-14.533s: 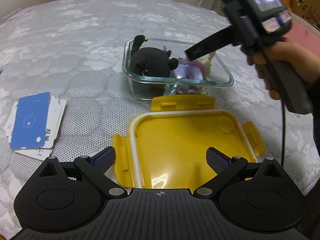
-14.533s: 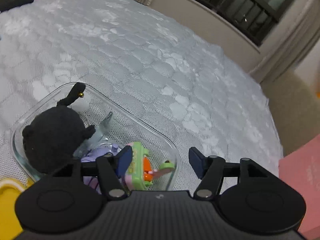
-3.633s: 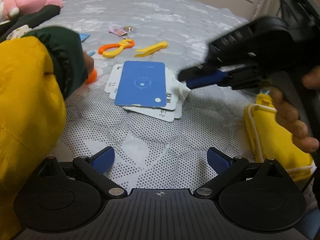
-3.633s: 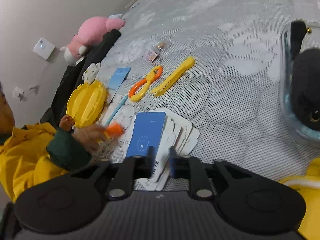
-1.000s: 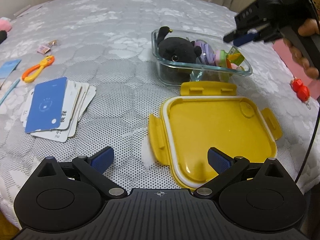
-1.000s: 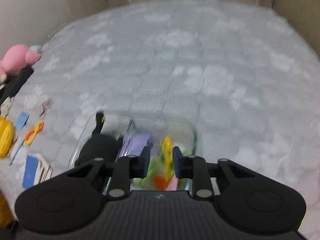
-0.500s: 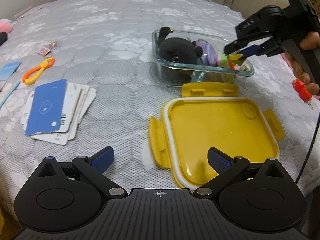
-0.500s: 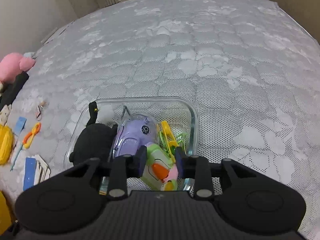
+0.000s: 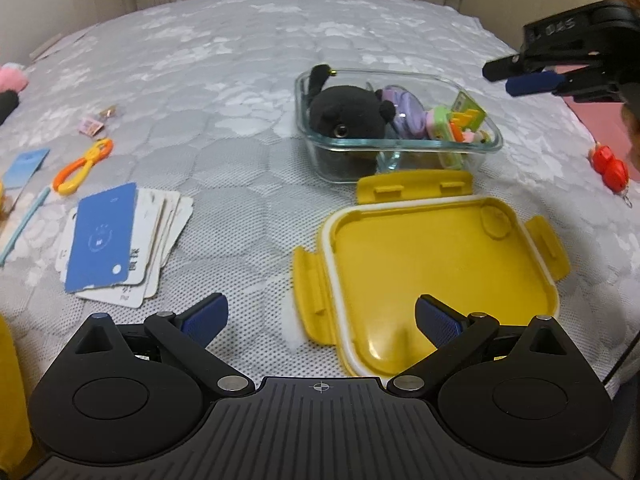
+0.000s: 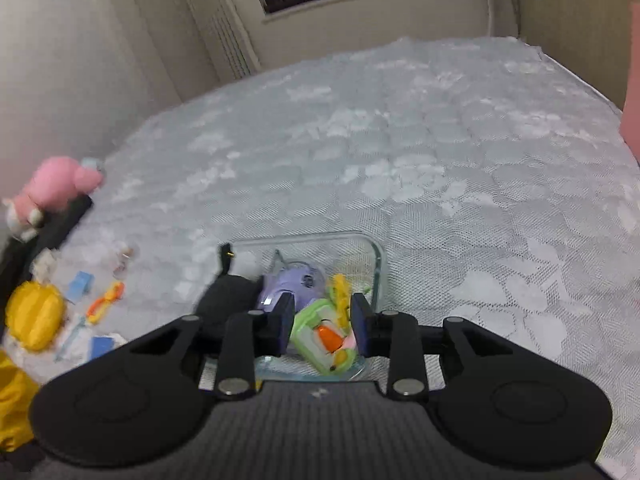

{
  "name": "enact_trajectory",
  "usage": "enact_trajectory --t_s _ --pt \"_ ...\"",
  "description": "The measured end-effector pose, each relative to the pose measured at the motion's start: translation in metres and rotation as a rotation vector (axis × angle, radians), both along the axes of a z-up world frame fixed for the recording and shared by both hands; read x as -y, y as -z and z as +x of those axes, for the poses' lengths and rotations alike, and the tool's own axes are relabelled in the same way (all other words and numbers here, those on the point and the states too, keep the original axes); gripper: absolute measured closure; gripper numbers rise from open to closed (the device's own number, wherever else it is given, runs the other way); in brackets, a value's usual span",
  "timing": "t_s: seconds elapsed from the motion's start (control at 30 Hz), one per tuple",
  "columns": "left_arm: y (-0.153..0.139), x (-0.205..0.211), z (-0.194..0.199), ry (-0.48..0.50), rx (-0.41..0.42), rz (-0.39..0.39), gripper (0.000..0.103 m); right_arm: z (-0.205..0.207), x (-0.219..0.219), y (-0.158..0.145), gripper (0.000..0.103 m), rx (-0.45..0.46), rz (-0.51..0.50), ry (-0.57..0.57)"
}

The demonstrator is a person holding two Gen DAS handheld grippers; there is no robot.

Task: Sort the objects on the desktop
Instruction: 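Withdraw the right gripper from the glass container, then grasp the rim of the yellow lid with the right gripper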

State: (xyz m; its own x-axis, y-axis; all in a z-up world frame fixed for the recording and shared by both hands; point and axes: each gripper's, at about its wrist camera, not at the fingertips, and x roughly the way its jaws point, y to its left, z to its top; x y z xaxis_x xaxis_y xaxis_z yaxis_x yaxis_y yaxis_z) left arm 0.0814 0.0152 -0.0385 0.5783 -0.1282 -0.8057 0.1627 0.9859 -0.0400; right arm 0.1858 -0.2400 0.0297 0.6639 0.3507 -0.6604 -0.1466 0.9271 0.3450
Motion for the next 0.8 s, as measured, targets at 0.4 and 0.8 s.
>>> enact_trajectory --t_s 0.4,0.8 --pt "-0.006 0.016 0.002 0.029 0.003 -0.001 0.001 -0.054 0.001 -0.014 0.063 0.107 0.006 -0.059" --pt "-0.010 0.021 0.001 0.031 0.024 0.011 0.001 -0.074 0.013 0.010 0.054 0.063 -0.015 -0.062"
